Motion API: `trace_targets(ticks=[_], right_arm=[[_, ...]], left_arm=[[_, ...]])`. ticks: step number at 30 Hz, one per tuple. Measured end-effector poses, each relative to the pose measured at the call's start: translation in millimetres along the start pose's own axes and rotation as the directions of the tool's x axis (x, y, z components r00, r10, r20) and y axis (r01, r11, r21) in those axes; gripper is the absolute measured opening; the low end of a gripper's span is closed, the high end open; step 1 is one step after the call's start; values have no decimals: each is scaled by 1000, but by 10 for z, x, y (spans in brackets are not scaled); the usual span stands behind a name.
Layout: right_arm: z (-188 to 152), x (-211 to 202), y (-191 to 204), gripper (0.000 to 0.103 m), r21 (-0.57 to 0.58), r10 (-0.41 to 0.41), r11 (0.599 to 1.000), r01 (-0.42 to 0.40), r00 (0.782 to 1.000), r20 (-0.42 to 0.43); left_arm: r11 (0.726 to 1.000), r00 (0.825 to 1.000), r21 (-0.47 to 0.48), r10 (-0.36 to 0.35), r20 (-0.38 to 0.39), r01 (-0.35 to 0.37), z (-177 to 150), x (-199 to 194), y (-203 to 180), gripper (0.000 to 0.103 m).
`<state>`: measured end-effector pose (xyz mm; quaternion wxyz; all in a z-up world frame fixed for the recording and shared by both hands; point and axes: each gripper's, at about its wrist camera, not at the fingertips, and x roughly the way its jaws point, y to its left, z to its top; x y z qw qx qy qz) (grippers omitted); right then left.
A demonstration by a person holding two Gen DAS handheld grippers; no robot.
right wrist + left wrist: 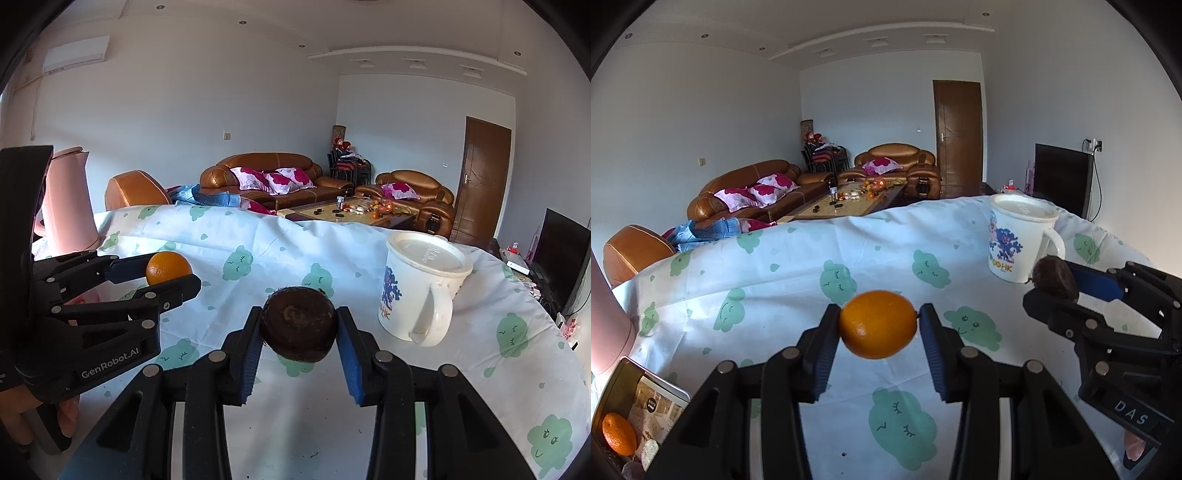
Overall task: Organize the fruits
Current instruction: 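Lift and carry the orange and brown cake toward the tin with both grippers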
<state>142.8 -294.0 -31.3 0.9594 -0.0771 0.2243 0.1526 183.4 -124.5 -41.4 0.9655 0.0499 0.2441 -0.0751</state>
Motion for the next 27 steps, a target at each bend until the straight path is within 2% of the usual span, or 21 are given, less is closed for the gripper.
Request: trace_targets(ticks=[16,27], right_arm=[[-6,-114,100,41,-31,-7,999,9,998,64],[-11,-170,132,41,-38,-15,999,18,996,93]], left_arm=[[999,998,-1,37,48,-37,-54,-160,17,45],[999,998,1,37,51,-37,-95,-251,30,45]])
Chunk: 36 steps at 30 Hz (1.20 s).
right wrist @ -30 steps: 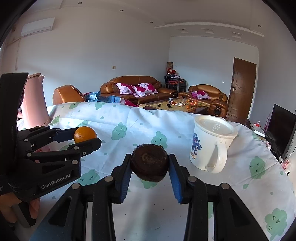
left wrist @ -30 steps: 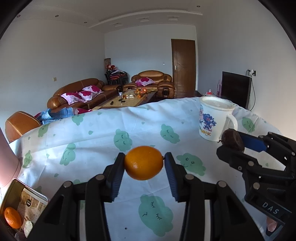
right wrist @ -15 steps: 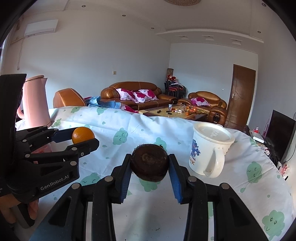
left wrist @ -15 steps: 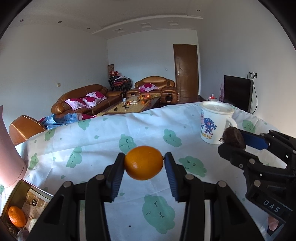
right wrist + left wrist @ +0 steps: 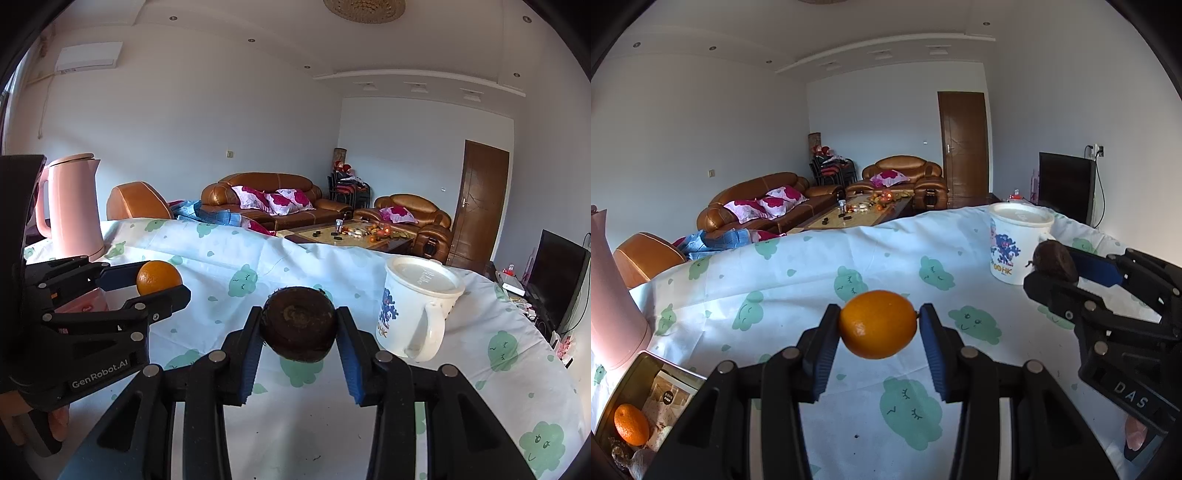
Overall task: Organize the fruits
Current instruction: 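Lift and carry the orange and brown cake toward the tin with both grippers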
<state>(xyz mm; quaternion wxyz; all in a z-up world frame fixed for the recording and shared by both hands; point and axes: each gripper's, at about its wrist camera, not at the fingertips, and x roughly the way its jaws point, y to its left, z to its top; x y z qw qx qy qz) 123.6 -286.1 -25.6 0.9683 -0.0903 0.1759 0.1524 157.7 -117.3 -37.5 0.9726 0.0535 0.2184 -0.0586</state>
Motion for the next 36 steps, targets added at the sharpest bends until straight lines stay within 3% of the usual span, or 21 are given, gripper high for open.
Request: trace_targets(ticks=[16,36], right_arm=[[-26,-172,245,41,-55,19,998,-18,999,33],[-60,-334,591,41,-47,121,992,-120,993,12]], left_arm=[[999,999,-34,-11,-35,10,-113,-162,163,45],[999,1000,-37,-17,-21,16,-210,-471,310,45]])
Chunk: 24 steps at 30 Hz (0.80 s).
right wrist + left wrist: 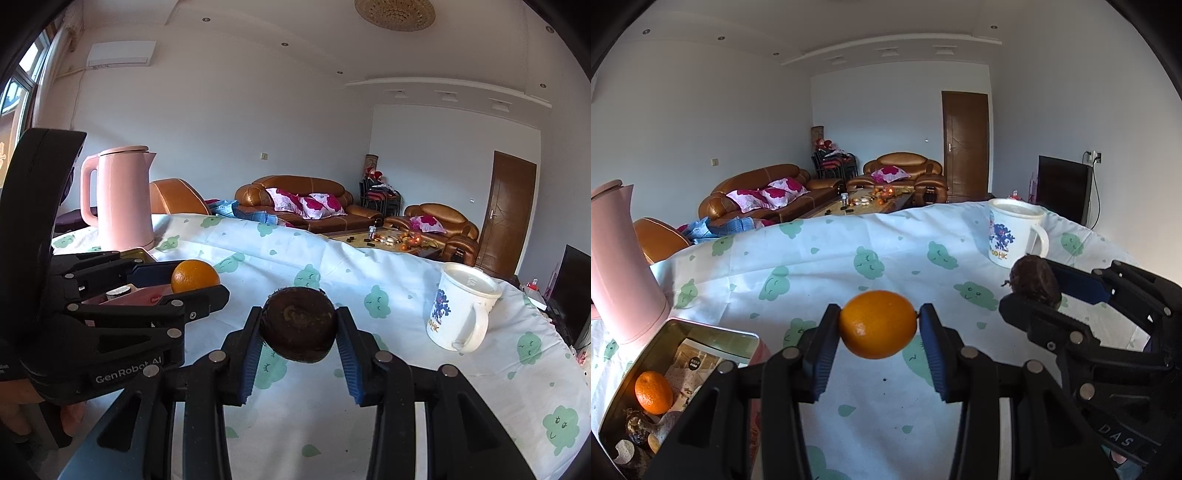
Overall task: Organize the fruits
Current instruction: 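Lift and carry the orange and brown cake toward the tin with both grippers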
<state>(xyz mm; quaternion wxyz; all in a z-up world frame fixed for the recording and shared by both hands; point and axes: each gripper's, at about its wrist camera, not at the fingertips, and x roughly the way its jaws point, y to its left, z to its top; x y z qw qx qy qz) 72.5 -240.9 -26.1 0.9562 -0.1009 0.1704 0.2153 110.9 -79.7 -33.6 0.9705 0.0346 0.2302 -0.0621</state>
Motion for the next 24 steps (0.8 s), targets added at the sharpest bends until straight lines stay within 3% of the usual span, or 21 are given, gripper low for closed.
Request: trace_targets(ticks=[24], right_arm=[[58,61,465,41,-41,85,995,-86,996,-25]], left_arm=[[997,997,-21,72,19,-72,-132,-331,400,45]])
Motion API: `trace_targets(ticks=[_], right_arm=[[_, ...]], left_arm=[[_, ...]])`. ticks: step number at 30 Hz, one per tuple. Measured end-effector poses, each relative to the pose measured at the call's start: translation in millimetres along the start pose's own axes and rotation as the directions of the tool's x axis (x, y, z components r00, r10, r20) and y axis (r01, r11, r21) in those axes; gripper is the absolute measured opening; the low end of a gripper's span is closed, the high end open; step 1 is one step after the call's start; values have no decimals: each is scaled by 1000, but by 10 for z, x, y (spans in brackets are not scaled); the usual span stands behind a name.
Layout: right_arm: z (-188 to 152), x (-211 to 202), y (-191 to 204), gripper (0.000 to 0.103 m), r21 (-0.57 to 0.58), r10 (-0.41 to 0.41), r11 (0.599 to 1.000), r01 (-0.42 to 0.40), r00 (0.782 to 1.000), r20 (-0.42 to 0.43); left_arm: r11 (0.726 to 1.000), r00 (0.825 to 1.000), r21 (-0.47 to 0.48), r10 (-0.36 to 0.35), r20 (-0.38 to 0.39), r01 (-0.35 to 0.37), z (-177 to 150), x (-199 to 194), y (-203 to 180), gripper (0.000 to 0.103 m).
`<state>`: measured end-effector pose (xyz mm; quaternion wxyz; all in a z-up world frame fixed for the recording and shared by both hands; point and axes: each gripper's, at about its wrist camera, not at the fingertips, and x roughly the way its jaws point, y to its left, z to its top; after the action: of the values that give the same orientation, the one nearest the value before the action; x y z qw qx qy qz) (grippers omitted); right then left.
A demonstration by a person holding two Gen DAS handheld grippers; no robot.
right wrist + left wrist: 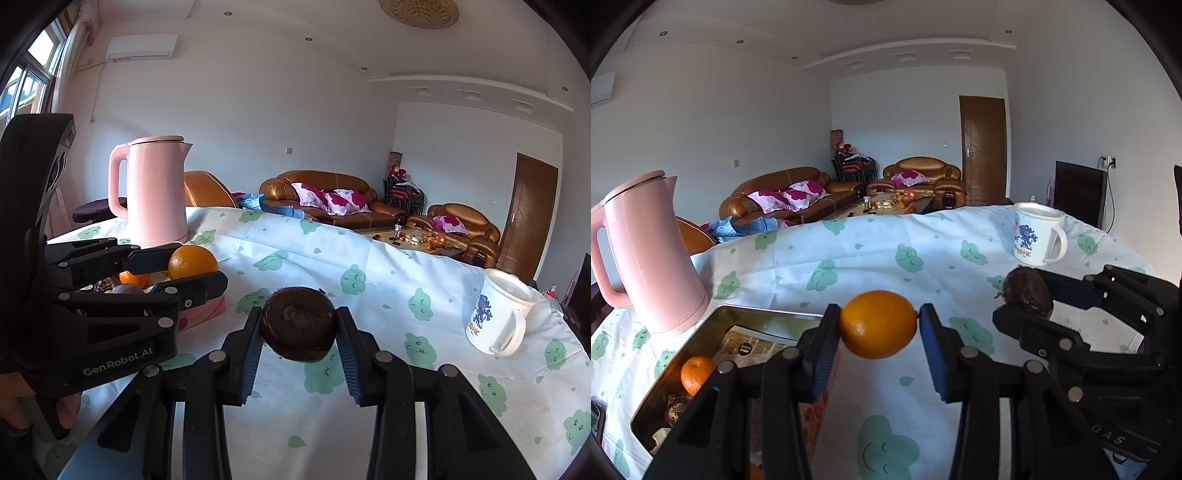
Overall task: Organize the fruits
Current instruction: 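Lift and carry the orange and brown cake toward the tin with both grippers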
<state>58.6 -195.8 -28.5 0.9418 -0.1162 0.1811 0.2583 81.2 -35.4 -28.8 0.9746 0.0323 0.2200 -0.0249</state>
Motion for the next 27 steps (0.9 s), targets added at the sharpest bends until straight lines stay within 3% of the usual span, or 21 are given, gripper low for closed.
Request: trace_targets(ticks=[27], right_arm=[[254,205,540,41,-75,93,993,-93,996,-7]], left_arm=[[993,994,-57,109,30,-107,-135,-385,666,45]])
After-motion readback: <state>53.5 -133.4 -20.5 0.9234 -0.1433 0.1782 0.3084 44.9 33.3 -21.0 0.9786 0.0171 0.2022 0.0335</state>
